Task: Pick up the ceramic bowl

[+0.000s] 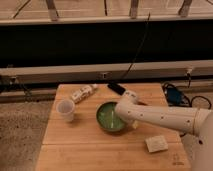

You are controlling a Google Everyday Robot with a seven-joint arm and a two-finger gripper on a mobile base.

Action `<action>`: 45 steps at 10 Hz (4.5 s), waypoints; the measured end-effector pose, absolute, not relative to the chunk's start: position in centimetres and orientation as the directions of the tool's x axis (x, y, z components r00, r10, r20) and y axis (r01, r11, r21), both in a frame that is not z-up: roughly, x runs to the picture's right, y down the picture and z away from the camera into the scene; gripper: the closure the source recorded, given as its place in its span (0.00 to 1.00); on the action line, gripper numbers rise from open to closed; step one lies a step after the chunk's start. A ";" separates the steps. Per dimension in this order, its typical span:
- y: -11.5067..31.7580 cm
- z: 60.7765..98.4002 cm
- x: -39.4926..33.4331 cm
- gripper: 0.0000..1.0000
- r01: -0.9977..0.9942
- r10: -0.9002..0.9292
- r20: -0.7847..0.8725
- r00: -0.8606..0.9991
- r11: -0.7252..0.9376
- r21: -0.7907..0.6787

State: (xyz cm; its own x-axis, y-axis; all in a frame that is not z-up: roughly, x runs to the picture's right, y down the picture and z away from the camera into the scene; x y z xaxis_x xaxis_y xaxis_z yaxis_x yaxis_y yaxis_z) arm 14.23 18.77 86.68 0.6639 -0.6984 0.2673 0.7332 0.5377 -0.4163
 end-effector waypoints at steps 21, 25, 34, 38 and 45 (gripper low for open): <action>16.1 84.4 14.2 0.96 0.746 -0.722 0.250 0.645 0.523 -0.413; 13.8 82.7 14.0 0.96 0.756 -0.740 0.236 0.630 0.514 -0.406; 11.4 80.2 13.4 0.96 0.787 -0.768 0.247 0.590 0.480 -0.387; 10.8 78.9 12.9 0.96 0.803 -0.782 0.255 0.569 0.462 -0.376; 10.2 77.0 12.4 0.96 0.824 -0.801 0.258 0.540 0.440 -0.358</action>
